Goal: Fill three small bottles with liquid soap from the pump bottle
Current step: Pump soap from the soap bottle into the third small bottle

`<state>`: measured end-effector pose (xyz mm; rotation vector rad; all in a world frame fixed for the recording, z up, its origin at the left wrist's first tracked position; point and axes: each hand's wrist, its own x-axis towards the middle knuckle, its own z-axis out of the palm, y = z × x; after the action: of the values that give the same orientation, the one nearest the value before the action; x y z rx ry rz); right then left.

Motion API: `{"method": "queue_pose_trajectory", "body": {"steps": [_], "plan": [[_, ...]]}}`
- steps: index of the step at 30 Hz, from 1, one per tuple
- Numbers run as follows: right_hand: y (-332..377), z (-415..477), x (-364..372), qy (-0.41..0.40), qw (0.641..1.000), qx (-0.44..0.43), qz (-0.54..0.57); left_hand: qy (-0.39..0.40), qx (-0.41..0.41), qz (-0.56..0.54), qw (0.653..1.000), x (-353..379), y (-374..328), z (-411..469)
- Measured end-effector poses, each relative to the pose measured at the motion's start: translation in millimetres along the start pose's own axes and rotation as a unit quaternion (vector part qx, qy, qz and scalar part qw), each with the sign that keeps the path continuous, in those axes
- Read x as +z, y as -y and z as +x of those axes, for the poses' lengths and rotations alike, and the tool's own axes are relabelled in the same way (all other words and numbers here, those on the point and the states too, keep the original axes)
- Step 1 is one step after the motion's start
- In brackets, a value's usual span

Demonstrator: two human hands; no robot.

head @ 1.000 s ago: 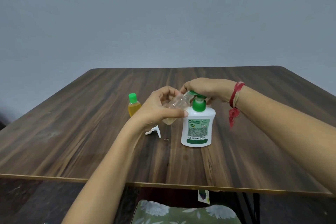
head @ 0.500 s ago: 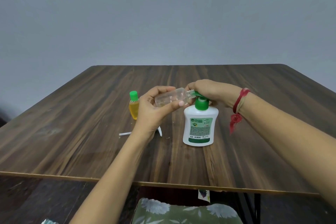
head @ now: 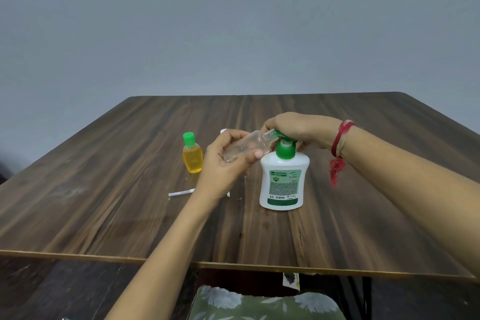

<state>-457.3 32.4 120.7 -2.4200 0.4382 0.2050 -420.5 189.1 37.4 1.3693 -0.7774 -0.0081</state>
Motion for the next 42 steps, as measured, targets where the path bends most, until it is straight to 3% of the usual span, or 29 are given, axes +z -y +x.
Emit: {"method": "queue_pose_trajectory", "body": {"steps": [6,42], "plan": [[0.9,-2.8,5.4,0.007,1.000,-0.004,-0.012,0.016,-0.004,0.028,0.999,-5.9,1.7,0.2],[7.7,6.9,-3.6,0.021,0.997,0.022,-0.068,0.010,-0.047,-0.054,0.997,1.8,-3.8,-7.4]]}}
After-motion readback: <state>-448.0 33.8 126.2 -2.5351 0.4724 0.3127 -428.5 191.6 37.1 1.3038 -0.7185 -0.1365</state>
